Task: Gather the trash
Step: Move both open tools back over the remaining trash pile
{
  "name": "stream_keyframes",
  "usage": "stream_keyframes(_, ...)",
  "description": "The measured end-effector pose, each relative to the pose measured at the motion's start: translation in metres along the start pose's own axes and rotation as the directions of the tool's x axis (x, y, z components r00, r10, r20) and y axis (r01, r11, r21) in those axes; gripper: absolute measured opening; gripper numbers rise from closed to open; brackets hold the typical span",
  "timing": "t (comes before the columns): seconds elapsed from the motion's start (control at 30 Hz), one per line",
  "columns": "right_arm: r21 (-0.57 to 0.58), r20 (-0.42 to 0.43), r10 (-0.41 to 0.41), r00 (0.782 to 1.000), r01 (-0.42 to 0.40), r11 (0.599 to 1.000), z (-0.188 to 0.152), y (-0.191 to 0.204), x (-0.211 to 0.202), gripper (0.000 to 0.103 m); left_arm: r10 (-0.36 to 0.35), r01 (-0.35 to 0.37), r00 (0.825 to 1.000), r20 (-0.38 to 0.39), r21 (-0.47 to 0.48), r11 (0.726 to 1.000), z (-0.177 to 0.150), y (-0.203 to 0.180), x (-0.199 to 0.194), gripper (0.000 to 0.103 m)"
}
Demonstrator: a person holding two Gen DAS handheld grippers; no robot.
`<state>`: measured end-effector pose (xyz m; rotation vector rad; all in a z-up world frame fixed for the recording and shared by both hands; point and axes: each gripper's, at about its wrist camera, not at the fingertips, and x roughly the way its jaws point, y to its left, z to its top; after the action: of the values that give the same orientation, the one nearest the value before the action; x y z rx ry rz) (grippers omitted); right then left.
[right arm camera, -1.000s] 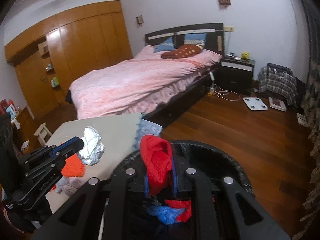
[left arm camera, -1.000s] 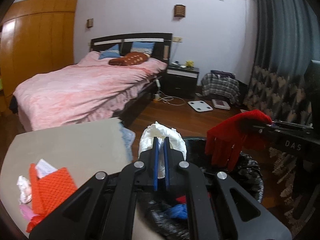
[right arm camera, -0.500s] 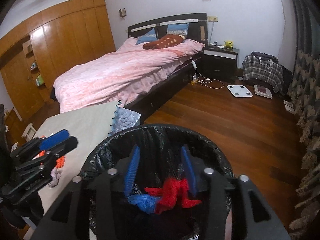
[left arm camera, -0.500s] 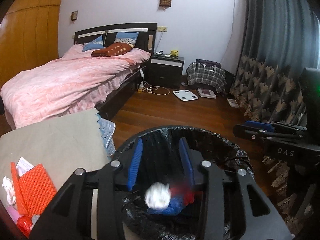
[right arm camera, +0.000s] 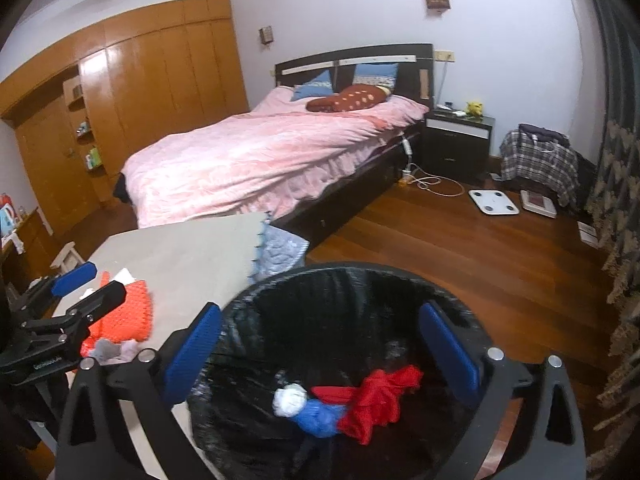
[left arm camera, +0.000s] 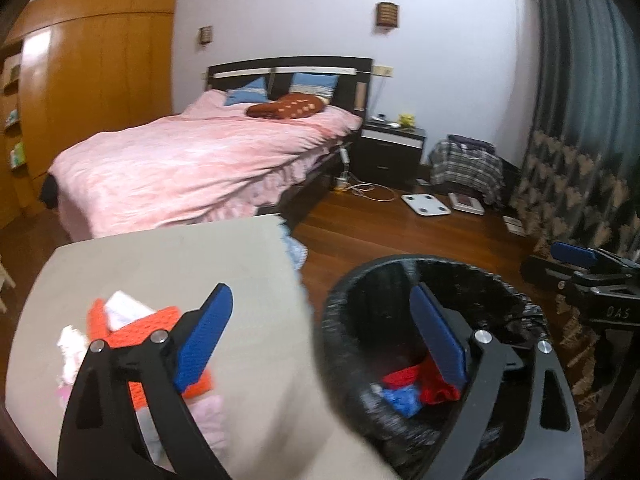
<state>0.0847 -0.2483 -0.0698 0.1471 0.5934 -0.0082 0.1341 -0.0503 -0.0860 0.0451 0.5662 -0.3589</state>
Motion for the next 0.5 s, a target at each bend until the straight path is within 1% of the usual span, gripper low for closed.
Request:
stream_keyframes(0.1,-0.004,0.006,0.030,1.000,-0.030,1.000,0.002,0.017,0.004,0.097,0.049,-0.049,0.999,0.003,-0.020,0.999,-0.004,0.022,-0.013,0.088)
stream_keyframes(0.23,-0.021,0.009,0.074,0.997,-0.074,0.997,0.002,0.042,0.012,0.097,0.120,-0.119,0.993,0.006,-0.047,0.992,-0.009,0.052,-0.030,0.088)
stream_keyframes(0.37,-0.058,0.004,0.127,0.992,-0.126,0.990,0.000,0.077,0.020,0.097,0.189,-0.188,0.982,0.000,-0.062,0.980,-0.017,0.081,-0.045,0.088)
stream_keyframes(0.5,-0.091,-0.012,0.181,0.983,-0.182,0.979,-0.006,0.112,0.029,0.097,0.251,-0.252,0.968,-0.017,-0.094,0.963,-0.029,0.115,-0.057,0.088)
